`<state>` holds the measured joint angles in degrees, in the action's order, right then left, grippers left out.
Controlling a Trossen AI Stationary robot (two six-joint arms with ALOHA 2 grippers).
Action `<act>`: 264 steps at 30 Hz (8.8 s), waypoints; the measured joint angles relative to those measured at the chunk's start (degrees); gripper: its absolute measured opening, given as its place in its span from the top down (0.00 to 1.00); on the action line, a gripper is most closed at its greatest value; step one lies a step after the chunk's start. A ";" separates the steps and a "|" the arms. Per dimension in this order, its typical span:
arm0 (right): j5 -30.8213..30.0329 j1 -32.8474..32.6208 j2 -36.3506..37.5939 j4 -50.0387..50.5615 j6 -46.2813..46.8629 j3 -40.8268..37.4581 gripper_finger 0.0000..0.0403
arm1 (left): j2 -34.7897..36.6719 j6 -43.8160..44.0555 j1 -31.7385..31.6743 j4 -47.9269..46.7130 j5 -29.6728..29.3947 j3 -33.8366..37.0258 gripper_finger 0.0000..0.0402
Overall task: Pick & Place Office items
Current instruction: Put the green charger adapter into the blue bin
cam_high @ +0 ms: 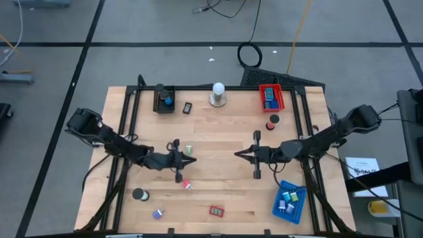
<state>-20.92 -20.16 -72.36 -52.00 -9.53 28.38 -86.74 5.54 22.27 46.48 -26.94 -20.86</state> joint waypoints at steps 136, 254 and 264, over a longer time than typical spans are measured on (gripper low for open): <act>-8.41 -0.34 0.97 15.57 14.34 0.00 0.99 | -6.86 8.81 -3.21 -15.90 2.95 -15.64 0.80; 25.64 -34.71 -15.82 92.03 113.50 30.67 0.67 | -6.99 6.69 1.39 17.11 -7.67 8.98 0.92; 25.61 -34.71 -15.82 90.24 108.20 29.44 0.66 | -6.99 6.69 1.39 17.09 -7.67 8.98 0.92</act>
<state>4.69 -54.87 -88.18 38.24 98.67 57.82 -93.73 12.23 23.66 63.57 -34.61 -11.88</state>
